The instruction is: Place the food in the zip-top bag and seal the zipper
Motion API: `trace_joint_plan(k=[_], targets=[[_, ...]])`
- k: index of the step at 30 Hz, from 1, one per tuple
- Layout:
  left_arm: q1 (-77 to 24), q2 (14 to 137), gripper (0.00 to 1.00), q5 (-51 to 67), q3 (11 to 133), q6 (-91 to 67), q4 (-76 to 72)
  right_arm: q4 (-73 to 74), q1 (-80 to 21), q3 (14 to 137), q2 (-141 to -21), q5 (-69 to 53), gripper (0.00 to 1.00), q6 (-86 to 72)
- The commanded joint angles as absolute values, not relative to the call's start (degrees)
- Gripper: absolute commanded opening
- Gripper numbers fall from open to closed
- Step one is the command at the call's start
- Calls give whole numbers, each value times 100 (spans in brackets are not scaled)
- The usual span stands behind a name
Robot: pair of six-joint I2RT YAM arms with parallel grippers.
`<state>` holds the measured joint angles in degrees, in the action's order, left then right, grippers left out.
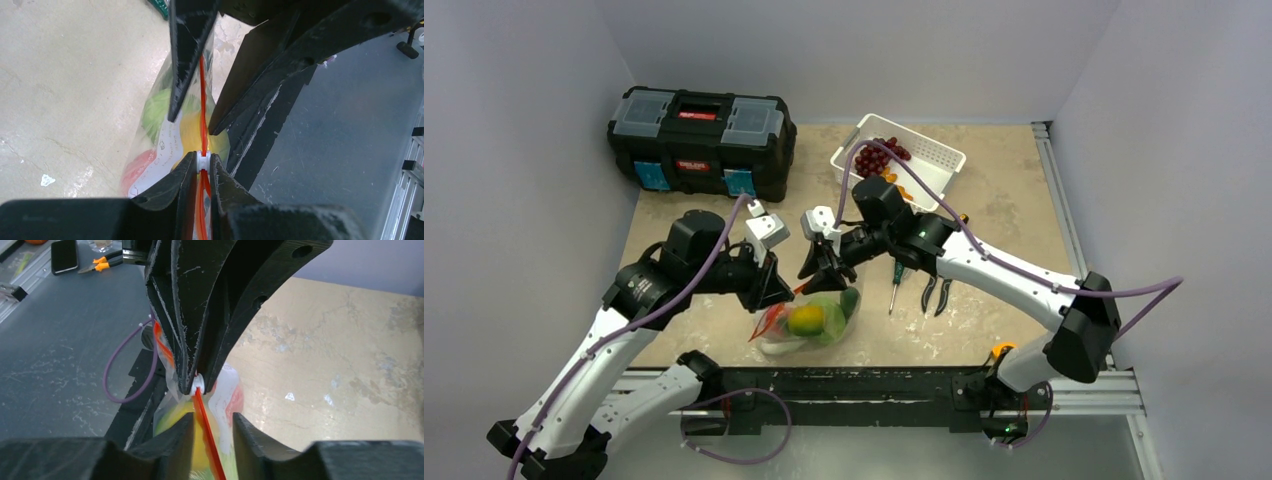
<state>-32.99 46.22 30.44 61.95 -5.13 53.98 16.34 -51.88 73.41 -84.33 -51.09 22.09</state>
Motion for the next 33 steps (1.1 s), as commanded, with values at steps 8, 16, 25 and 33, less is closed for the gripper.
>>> trace_joint_plan(k=[8, 16, 25, 33], targets=[[-3276, 4589, 0, 2810, 6518, -426, 5140, 638, -5255, 7166, -8168, -4164, 0, 1709], [-3271, 4455, 0, 2257, 6645, -542, 5271, 203, -5260, 6840, -7932, -2416, 0, 943], [-3271, 4298, 0, 1706, 6777, -556, 5657, -930, -5257, 5893, -7235, 198, 0, 904], [-3276, 4088, 0, 1397, 6813, -536, 5992, -1103, -5256, 5603, -7088, 844, 0, 932]])
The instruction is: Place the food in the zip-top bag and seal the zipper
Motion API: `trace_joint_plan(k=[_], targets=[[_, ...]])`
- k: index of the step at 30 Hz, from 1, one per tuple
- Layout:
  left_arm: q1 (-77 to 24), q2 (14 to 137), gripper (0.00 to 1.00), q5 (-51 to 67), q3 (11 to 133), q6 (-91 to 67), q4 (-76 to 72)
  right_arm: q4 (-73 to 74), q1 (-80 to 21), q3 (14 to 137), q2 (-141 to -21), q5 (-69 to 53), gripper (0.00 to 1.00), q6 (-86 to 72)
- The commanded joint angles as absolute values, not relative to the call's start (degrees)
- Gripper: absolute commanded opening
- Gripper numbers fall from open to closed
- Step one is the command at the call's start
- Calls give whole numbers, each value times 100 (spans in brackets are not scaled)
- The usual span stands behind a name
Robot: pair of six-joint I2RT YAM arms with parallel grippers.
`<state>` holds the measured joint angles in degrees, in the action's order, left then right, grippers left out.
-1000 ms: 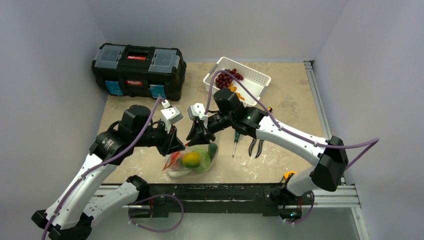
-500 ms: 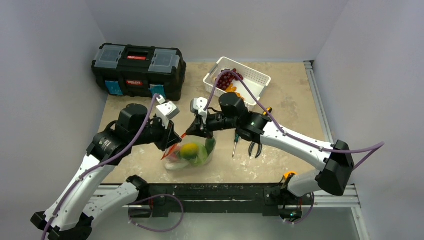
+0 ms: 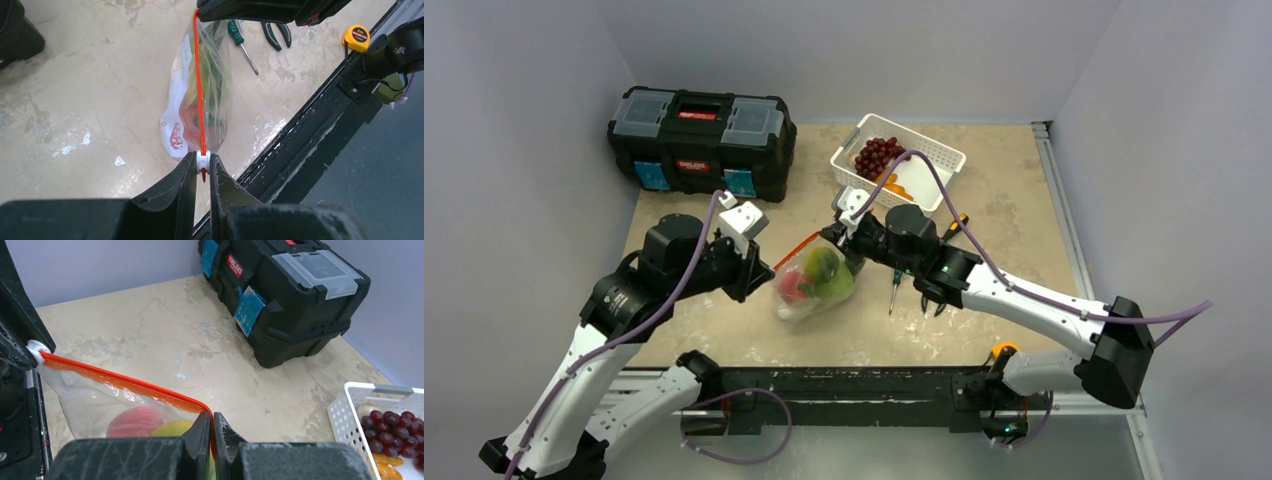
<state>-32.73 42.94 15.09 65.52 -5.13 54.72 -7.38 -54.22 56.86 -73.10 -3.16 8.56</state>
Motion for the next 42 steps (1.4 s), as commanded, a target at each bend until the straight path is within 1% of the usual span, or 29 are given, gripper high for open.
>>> trace_joint_plan(k=[1, 3, 7, 9, 10, 12, 14, 15, 19, 21, 23, 26, 30, 33, 38, 39, 41, 42], targets=[[-3274, 4061, 0, 1349, 6818, -541, 6007, -1099, -5256, 5591, -7076, 832, 0, 945], [-3271, 4027, 0, 1296, 6797, -562, 6013, -1090, -5257, 5611, -7061, 606, 0, 998], [-3272, 4055, 0, 1253, 6684, -695, 5888, -1239, -5265, 5621, -7077, -231, 0, 824], [-3278, 4097, 0, 1116, 6589, -800, 5780, -1261, -5265, 5685, -7187, -425, 0, 671], [-3273, 4130, 2, 1004, 6536, -855, 5757, -1250, -5265, 5739, -7256, -441, 0, 574], [-3276, 4186, 15, 686, 6486, -957, 5770, -1248, -5265, 5833, -7411, -416, 0, 402], [-3274, 4197, 31, 457, 6455, -1019, 5815, -1271, -5265, 5923, -7558, -411, 0, 276], [-3272, 4162, 37, 399, 6444, -1035, 5818, -1315, -5269, 5941, -7615, -427, 0, 249], [-3270, 3797, 51, 54, 6576, -1010, 5877, -1452, -5275, 6139, -7930, -481, 0, 211], [-3275, 3571, 58, -436, 6827, -976, 6013, -1435, -5278, 6336, -8131, -385, 0, 211], [-3270, 3356, 62, -1015, 7163, -988, 6198, -1424, -5274, 6553, -8365, -292, 0, 228], [-3275, 2911, 66, -1645, 7518, -1072, 6275, -1509, -5274, 6874, -8778, -168, 0, 252], [-3275, 2326, 71, -1980, 7593, -1167, 6166, -1746, -5274, 7293, -9454, -80, 0, 236], [-3275, 2033, 72, -2035, 7498, -1136, 6157, -1829, -5273, 7711, -10113, -54, 0, 118], [-3276, 1850, 72, -2264, 7394, -1116, 6427, -1365, -5275, 8668, -11053, -1, 0, -137], [-3278, 1835, 73, -2275, 7392, -1112, 6467, -1262, -5274, 8827, -11154, 95, 2, -148], [-3271, 1802, 72, -2269, 7395, -1129, 6531, -1040, -5279, 9073, -11293, 137, 19, -159], [-3271, 1784, 72, -2268, 7384, -1130, 6550, -930, -5274, 9184, -11329, 149, 25, -158]])
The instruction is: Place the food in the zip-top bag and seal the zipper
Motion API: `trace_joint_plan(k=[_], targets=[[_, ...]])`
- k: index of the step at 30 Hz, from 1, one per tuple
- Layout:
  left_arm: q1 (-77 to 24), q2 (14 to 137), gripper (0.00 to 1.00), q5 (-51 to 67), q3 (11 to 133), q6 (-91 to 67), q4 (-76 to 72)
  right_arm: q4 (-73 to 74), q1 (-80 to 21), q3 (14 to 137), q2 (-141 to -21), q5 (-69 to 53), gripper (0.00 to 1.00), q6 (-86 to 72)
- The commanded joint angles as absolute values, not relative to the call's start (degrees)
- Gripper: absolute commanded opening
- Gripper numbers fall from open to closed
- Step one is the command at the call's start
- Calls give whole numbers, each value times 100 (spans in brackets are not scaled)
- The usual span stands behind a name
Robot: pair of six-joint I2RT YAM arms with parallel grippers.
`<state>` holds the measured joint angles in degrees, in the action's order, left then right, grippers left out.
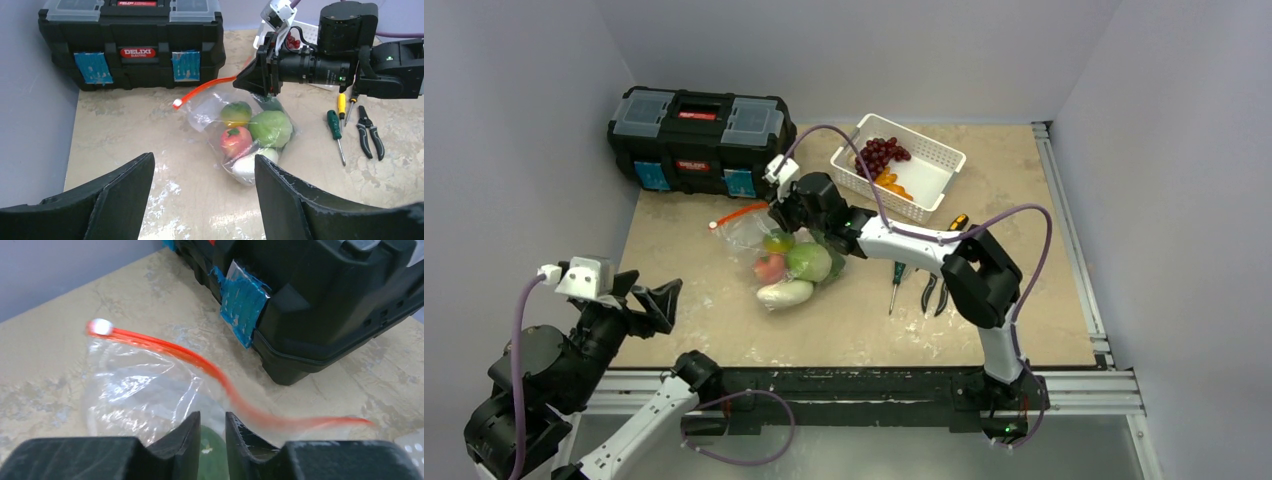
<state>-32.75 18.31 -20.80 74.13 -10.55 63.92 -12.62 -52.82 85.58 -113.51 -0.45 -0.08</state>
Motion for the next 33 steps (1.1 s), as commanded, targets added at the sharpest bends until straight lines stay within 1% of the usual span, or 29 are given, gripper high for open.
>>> trace_joint_plan(k=[1, 2, 6, 7, 13, 15, 16, 20, 23, 24, 28, 33], targets=[[-3271, 1764, 72, -2275, 7371, -1136, 6565, -851, -5274, 9265, -11333, 153, 29, -110], [-3276, 1751, 73, -2282, 7362, -1138, 6577, -796, -5273, 9300, -11308, 177, 33, -54], [-3272, 1684, 73, -2261, 7277, -1193, 6525, -769, -5273, 9166, -10902, 513, 61, 134], [-3270, 1679, 73, -2238, 7255, -1202, 6505, -749, -5275, 9098, -10737, 586, 65, 155], [-3274, 1687, 73, -2180, 7280, -1242, 6440, -544, -5273, 8290, -9394, 1163, 83, 38], [-3272, 1666, 73, -2205, 7322, -1233, 6388, -436, -5273, 7759, -8823, 1392, 96, -300], [-3274, 1639, 73, -2251, 7340, -1231, 6341, -331, -5273, 7579, -8523, 1626, 98, -476], [-3275, 1498, 73, -2435, 7400, -1229, 6084, 344, -5273, 6968, -7277, 2496, 99, -908], [-3270, 1325, 74, -2517, 7386, -1259, 5836, 693, -5270, 6518, -6312, 3268, 99, -946], [-3276, 1260, 75, -2567, 7369, -1285, 5749, 810, -5276, 6407, -6003, 3512, 99, -956], [-3270, 983, 88, -2673, 7326, -1256, 5413, 1251, -5267, 6238, -4944, 4242, 99, -840], [-3272, 923, 92, -2741, 7525, -1151, 5361, 1632, -5273, 6522, -4152, 4402, 99, -622]])
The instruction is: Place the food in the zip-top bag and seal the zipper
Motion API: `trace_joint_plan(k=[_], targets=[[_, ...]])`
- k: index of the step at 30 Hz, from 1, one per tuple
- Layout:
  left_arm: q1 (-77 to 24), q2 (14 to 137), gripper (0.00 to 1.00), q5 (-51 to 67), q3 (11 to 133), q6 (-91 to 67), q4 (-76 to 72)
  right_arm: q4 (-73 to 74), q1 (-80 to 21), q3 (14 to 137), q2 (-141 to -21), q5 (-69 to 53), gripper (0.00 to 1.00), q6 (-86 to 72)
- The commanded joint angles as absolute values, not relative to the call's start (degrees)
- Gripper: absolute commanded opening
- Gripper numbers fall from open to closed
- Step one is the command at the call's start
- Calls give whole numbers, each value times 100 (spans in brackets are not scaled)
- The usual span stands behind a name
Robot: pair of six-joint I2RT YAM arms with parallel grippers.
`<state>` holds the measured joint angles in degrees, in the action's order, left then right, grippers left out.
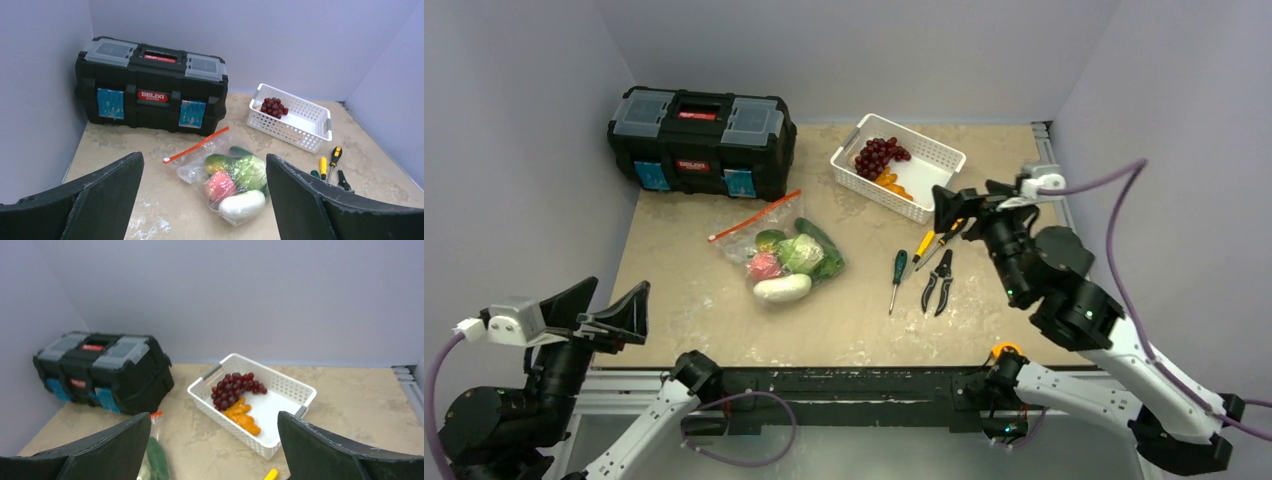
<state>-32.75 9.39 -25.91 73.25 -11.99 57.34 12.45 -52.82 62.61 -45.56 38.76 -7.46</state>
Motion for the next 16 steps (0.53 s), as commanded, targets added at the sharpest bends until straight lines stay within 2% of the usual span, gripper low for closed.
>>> trace_joint_plan(k=[1, 8, 14, 16], targets=[[-3274, 923, 92, -2766, 7571, -1126, 5372, 1598, -5272, 6570, -4026, 4395, 99, -511], [-3274, 884, 94, -2852, 7620, -975, 5324, 1185, -5269, 6708, -3283, 4175, 99, -81], [-3277, 900, 94, -2807, 7601, -972, 5296, 1575, -5269, 6978, -3318, 3442, 99, -220], [-3272, 934, 94, -2783, 7645, -949, 5298, 1064, -5263, 6765, -3158, 3635, 99, -206]])
